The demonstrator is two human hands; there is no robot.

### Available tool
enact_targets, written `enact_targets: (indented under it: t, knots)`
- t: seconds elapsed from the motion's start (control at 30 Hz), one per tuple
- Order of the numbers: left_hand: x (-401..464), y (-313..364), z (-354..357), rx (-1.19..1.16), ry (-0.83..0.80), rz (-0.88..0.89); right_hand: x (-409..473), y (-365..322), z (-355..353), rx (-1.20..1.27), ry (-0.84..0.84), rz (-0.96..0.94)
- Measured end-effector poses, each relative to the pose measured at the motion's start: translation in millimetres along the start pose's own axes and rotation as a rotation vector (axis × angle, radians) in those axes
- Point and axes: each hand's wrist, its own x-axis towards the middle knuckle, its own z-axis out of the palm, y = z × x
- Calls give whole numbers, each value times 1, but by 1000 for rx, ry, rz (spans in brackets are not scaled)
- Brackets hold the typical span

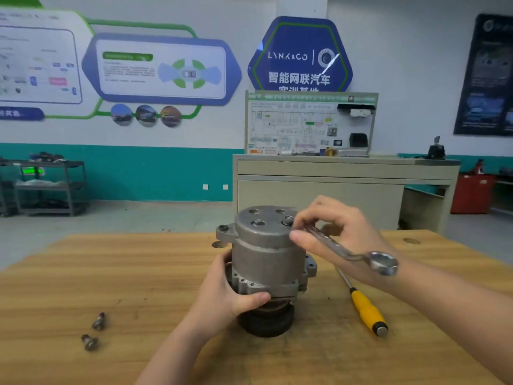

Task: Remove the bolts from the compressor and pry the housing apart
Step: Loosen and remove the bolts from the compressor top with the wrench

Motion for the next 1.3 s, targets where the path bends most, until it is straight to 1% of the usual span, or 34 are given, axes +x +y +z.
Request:
enact_targets:
  t: [0.03, 0.07, 0.1, 0.13, 0.2, 0.23, 0.27, 0.3, 0.37, 0.43, 0.5, 0.57, 0.67, 0.7, 0.77, 0.83, 0.9, 0.97, 1.0, 1.03, 1.1, 1.13, 1.17, 1.2, 1.27, 1.3]
  knots:
    - [0, 0, 0, 10, 2, -6, -7, 8, -4, 159, 57, 72]
    - [0, 0, 0, 22, 3, -10, -10, 16, -6, 369, 121, 183]
    - [0, 0, 1, 33, 4, -15, -10, 23, -8, 611, 170, 335]
    - [1, 0, 1, 39, 8, -18, -6, 31, -9, 821, 193, 499]
    - [2, 0, 2, 44, 15, -18, 10, 44, -12, 1094, 178, 783]
    - [2, 0, 3, 47, 15, -18, 20, 49, -14, 1156, 165, 882]
    - [3, 0, 4, 48, 15, -18, 33, 52, -17, 1166, 147, 949]
    - [3, 0, 4, 49, 18, -17, 46, 56, -18, 1119, 121, 1003]
    - [3, 0, 3, 54, 24, -15, 75, 56, -19, 895, 0, 1088]
    - [2, -1, 3, 61, 28, -10, 102, 48, -16, 592, -170, 1117]
    - [2, -2, 2, 59, 31, -3, 121, 34, -6, 313, -301, 1053]
    - [1, -2, 2, 58, 29, -9, 130, 16, 9, 41, -357, 858]
    - [1, 0, 2, 51, 34, -22, 116, -13, 27, -304, -372, 410]
    - [1, 0, 2, 46, 40, -19, 105, -21, 30, -378, -366, 280]
    - [1, -1, 3, 37, 49, -12, 78, -32, 29, -450, -343, 108]
    - [1, -3, 3, 29, 34, 10, 48, -31, 23, -437, -271, 8]
    - [0, -2, 4, 37, 26, 13, 22, -24, 12, -326, -142, -23]
    - [1, -2, 4, 29, 34, 10, 3, -10, 0, -115, 1, 31]
    - [1, -2, 4, 27, 38, 19, -4, -3, -3, 60, 68, 101]
    - [1, -1, 4, 31, 40, 24, -7, 4, -5, 281, 131, 213]
    - [1, 1, 4, 46, 44, 20, -5, 21, -6, 738, 215, 514]
    - [1, 1, 5, 54, 49, 25, 0, 28, -5, 895, 255, 659]
    - [1, 1, 6, 65, 54, 33, 6, 35, -5, 969, 291, 780]
    - [1, 2, 6, 74, 58, 43, 17, 40, -7, 986, 314, 867]
    - [2, 2, 6, 84, 65, 54, 44, 46, -11, 927, 283, 972]
    - [1, 1, 6, 91, 65, 53, 59, 46, -11, 840, 224, 1005]
